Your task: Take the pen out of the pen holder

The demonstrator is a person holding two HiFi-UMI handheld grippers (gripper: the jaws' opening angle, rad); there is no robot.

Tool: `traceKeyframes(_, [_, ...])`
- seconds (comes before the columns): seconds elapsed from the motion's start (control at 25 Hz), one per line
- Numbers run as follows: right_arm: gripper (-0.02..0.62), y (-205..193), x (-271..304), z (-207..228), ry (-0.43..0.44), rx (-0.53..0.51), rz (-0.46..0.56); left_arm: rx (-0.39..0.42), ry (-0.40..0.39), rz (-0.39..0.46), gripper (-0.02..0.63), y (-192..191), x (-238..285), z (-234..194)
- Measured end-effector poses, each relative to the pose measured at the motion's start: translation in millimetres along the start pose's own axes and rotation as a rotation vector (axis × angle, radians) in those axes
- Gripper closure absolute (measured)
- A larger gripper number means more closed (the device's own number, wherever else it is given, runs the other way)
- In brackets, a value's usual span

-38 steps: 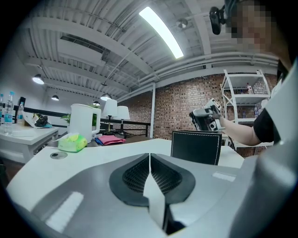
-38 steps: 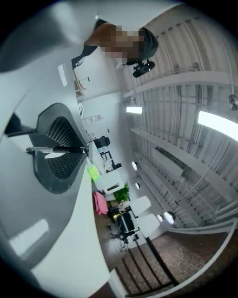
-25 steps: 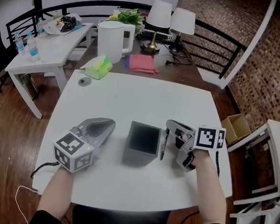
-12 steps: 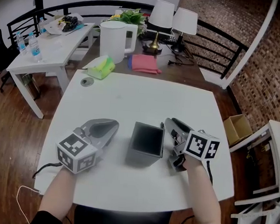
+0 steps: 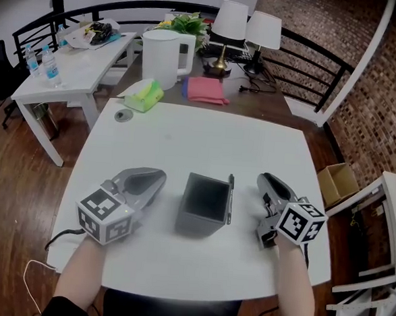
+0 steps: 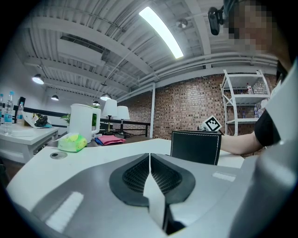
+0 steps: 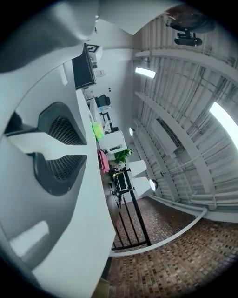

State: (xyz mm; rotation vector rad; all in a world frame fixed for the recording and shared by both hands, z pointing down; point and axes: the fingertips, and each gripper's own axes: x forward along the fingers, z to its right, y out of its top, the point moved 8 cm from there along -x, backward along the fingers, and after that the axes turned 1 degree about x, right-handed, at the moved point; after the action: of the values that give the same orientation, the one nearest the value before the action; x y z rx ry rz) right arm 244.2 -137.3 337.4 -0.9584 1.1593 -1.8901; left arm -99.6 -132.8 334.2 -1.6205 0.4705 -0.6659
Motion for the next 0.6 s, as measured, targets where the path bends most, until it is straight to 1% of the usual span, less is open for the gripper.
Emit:
traceKeyframes(0.04, [0.529,0.0,-3.0,1.9,-0.017,-0.037,-0.001,0.000,0.002,0.000,0.597,0.0,0.3,-0.1])
traceKeyframes(0.08, [0.531,0.3,-6.4,3.4,-0.044,-0.080,0.001,0.000,0.003,0.001,0.597,0.0,0.5,0.0])
traceKeyframes(0.16, [0.546,1.7,-13.6,4.7,-0.108,-0.160,0.028,-0.001,0.006,0.001,0.597,-0.1,0.5,0.1])
traceKeyframes(0.2, [0.563,1.6,-16.4,5.0,-0.135,-0.183,0.047,-0.002,0.009,0.001,0.597,-0.2,0.2,0.2])
traceKeyframes(0.28, [0.581,0.7,-19.6,4.9,-0.170,-0.197,0.073,-0.003,0.015,0.002,0.597,-0.3,-0.4,0.2])
traceKeyframes(0.36, [0.581,0.5,-20.9,3.7,-0.188,-0.193,0.080,-0.003,0.019,0.002,0.597,0.3,-1.0,0.1])
traceKeyframes(0.6, [0.581,0.8,-20.9,2.9,-0.189,-0.191,0.081,-0.001,0.023,0.004,0.597,0.9,-1.0,-0.3])
